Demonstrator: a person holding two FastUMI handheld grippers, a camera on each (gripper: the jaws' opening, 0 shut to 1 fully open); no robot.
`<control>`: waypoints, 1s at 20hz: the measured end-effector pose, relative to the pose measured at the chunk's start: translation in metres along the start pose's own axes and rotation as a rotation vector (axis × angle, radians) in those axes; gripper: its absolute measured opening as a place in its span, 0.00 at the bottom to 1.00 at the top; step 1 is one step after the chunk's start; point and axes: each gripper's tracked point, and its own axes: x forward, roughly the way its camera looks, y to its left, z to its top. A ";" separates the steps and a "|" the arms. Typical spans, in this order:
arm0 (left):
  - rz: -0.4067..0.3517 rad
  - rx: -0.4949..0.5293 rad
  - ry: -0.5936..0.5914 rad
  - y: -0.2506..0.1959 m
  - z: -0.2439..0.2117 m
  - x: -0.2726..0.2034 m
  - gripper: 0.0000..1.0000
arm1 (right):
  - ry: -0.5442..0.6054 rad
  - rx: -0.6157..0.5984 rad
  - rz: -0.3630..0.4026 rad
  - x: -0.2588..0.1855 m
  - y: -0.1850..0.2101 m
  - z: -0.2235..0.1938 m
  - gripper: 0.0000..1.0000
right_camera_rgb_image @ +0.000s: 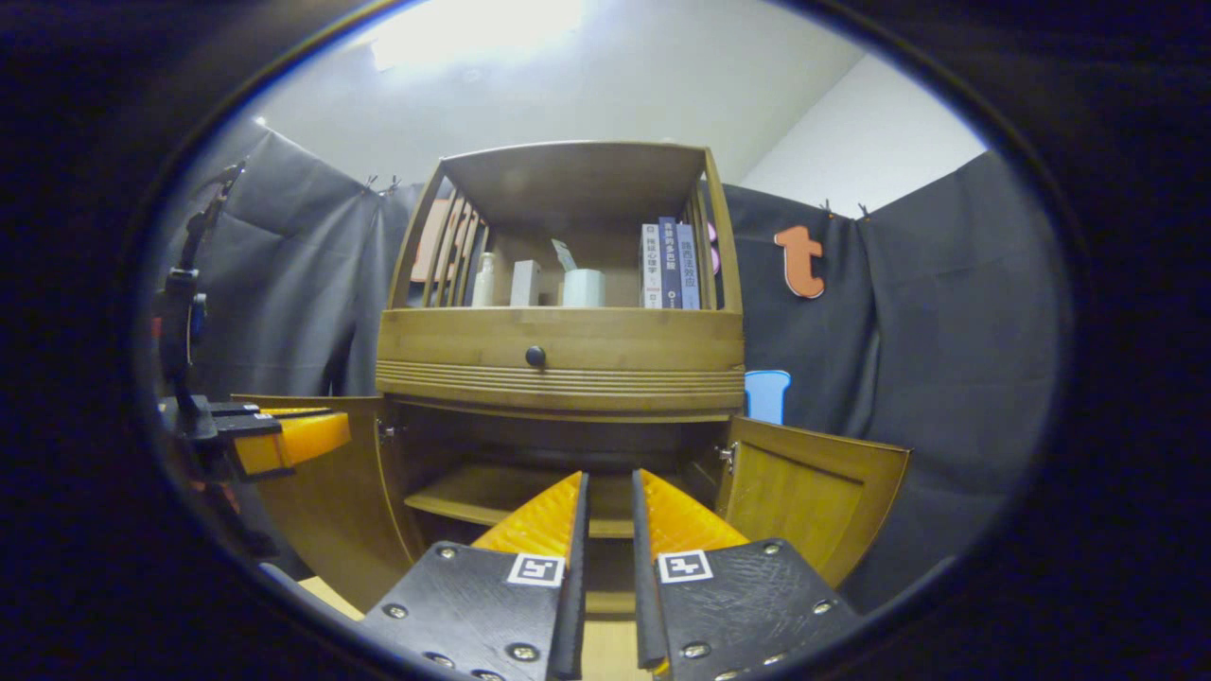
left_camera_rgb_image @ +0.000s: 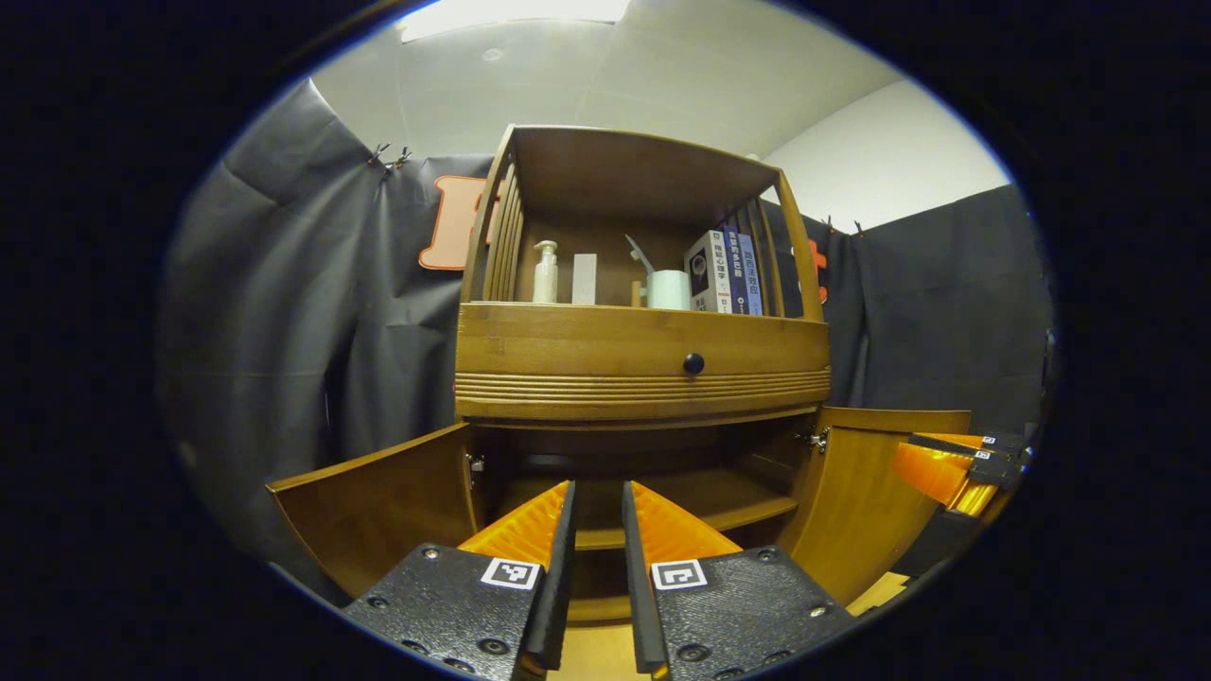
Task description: Open the right door of the double-door shoe cabinet with the right hand, and open the left door with the left hand.
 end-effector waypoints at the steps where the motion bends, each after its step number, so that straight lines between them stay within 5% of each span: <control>1: -0.004 -0.004 0.002 -0.004 -0.001 0.001 0.21 | -0.002 -0.004 -0.006 -0.001 -0.001 0.000 0.22; 2: -0.018 -0.007 0.000 -0.011 -0.002 0.003 0.37 | -0.004 -0.007 -0.015 -0.003 -0.002 0.000 0.22; 3: -0.030 -0.006 -0.002 -0.018 -0.001 0.003 0.34 | -0.007 -0.007 -0.017 -0.005 -0.003 0.000 0.22; 4: -0.040 -0.003 -0.005 -0.022 -0.003 0.003 0.42 | -0.007 -0.007 -0.016 -0.005 -0.002 -0.002 0.24; 8: -0.066 0.020 -0.005 -0.036 -0.007 0.005 0.96 | 0.009 -0.017 -0.022 -0.006 -0.004 -0.009 0.85; 9: -0.069 0.021 -0.005 -0.038 -0.007 0.005 0.94 | 0.008 -0.014 -0.025 -0.006 -0.005 -0.009 1.00; 20: -0.085 -0.033 -0.016 -0.039 -0.006 0.008 0.94 | 0.000 -0.012 -0.030 -0.004 -0.002 -0.013 1.00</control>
